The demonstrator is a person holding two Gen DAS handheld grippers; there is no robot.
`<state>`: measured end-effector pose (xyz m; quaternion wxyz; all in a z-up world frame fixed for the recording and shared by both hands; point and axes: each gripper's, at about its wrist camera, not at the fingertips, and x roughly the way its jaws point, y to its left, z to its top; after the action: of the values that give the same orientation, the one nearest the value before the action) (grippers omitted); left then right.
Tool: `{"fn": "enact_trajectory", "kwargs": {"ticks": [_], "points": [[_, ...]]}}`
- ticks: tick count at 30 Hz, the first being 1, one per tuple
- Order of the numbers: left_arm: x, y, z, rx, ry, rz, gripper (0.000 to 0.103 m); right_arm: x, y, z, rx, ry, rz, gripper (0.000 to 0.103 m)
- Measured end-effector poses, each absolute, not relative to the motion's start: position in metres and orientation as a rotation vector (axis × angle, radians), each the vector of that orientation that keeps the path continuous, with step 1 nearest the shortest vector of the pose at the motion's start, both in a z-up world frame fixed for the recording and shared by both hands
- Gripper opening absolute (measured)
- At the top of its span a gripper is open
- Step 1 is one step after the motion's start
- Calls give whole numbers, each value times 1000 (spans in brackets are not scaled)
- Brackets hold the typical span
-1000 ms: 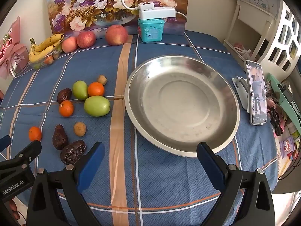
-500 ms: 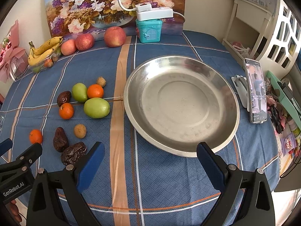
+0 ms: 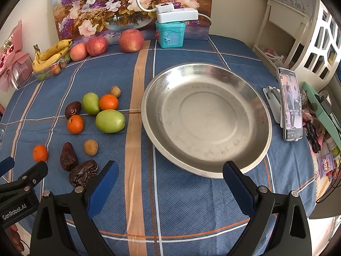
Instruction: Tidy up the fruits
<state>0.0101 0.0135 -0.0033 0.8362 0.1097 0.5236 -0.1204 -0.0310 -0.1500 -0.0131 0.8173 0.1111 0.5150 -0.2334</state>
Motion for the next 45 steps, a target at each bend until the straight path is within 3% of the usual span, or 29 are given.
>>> {"fn": "enact_trajectory", "kwargs": {"ticks": [33, 45], "points": [[16, 17, -11, 215, 1143, -237, 103, -28, -147, -14, 232, 1103, -493, 98], [41, 56, 6, 8, 1033, -187, 103, -20, -137, -18, 280, 1100, -395, 98]]}}
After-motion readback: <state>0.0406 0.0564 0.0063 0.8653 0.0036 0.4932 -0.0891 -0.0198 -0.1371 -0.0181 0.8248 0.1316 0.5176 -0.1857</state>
